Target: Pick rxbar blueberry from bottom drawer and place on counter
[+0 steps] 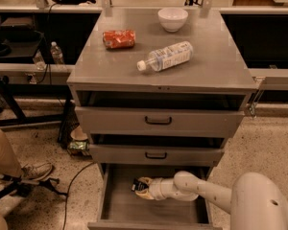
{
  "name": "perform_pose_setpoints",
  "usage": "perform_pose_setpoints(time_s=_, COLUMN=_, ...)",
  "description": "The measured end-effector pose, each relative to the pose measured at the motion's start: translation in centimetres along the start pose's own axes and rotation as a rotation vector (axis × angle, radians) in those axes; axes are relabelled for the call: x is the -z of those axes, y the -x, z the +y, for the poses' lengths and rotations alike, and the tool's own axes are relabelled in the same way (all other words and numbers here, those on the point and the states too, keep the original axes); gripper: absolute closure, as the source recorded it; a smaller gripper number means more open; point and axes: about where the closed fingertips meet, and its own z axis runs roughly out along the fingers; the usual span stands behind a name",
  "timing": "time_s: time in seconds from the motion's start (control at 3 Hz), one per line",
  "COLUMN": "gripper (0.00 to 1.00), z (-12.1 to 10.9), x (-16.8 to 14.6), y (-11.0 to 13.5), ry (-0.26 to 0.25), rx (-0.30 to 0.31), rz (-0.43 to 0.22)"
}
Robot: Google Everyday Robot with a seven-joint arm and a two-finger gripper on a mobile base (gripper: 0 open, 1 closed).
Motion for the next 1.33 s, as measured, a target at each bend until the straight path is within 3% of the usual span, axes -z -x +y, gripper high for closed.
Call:
perform_pose_setpoints(time_s=0.33, gripper=1.00, z=2.1, x=0.0, y=0.7, ry=0.080, rx=0.001, rz=-0.028)
perform_pose_setpoints(time_s=1.33, gripper=1.00, z=3.1, x=2.5, y=2.3, ry=0.045, rx=0.008, rz=-0.004)
